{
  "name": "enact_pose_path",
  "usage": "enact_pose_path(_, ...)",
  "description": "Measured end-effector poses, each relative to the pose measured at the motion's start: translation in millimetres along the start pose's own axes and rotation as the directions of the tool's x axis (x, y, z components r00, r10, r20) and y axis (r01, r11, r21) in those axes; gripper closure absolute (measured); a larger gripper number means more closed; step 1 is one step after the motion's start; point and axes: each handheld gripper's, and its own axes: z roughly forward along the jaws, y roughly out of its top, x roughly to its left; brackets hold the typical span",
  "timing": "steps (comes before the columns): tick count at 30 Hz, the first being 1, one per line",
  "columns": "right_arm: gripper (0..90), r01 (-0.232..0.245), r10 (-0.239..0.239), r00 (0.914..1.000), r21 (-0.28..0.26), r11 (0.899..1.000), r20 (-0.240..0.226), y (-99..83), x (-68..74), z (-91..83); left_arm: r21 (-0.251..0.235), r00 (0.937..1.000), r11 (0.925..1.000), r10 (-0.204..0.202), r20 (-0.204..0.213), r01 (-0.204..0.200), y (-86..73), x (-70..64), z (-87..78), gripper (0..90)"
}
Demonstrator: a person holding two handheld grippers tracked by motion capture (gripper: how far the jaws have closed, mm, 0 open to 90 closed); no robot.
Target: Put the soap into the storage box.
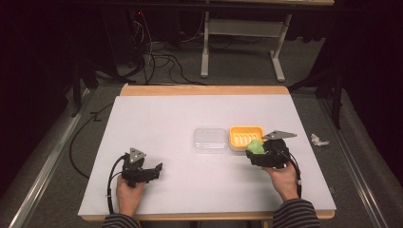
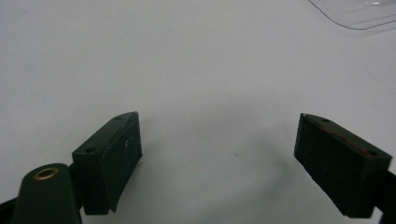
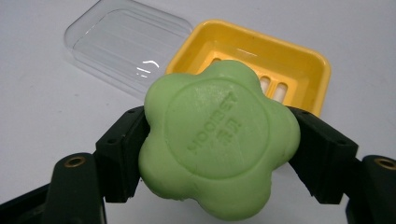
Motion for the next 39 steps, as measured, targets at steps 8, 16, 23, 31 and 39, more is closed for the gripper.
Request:
enact_pose_path(8, 27.3, -0.012, 0.012, 0.9999, 0.007, 1.000, 0.006, 9.8, -8.3, 7.2, -0.001, 1.0000, 1.0000, -0.001, -0.001, 0.001, 0.1, 0.1, 0.1, 15.6)
enact_pose_path(16, 27.3, -0.031, 0.031, 0.9995, 0.014, 0.999, 0.011, 15.5, -14.2, 16.9, -0.004, 1.0000, 1.0000, -0.006, -0.001, 0.006, 0.1, -0.1, 0.0, 15.6)
enact_pose_path(23, 27.2, -0.049, 0.048, 0.9988, 0.022, 0.999, 0.010, 22.1, -17.4, 24.7, -0.002, 1.0000, 1.0000, -0.004, 0.001, 0.004, 0.1, -0.1, 0.1, 15.6)
enact_pose_path(31, 27.2, -0.065, 0.064, 0.9979, 0.035, 0.997, 0.011, 28.4, -20.5, 35.5, 0.001, 1.0000, 1.0000, -0.004, 0.000, 0.004, 0.3, 0.4, 0.0, 15.6)
enact_pose_path(39, 27.2, -0.084, 0.083, 0.9964, 0.050, 0.995, 0.020, 29.4, -22.7, 47.7, 0.000, 1.0000, 1.0000, -0.002, -0.003, 0.002, 0.2, 0.4, 0.1, 15.6)
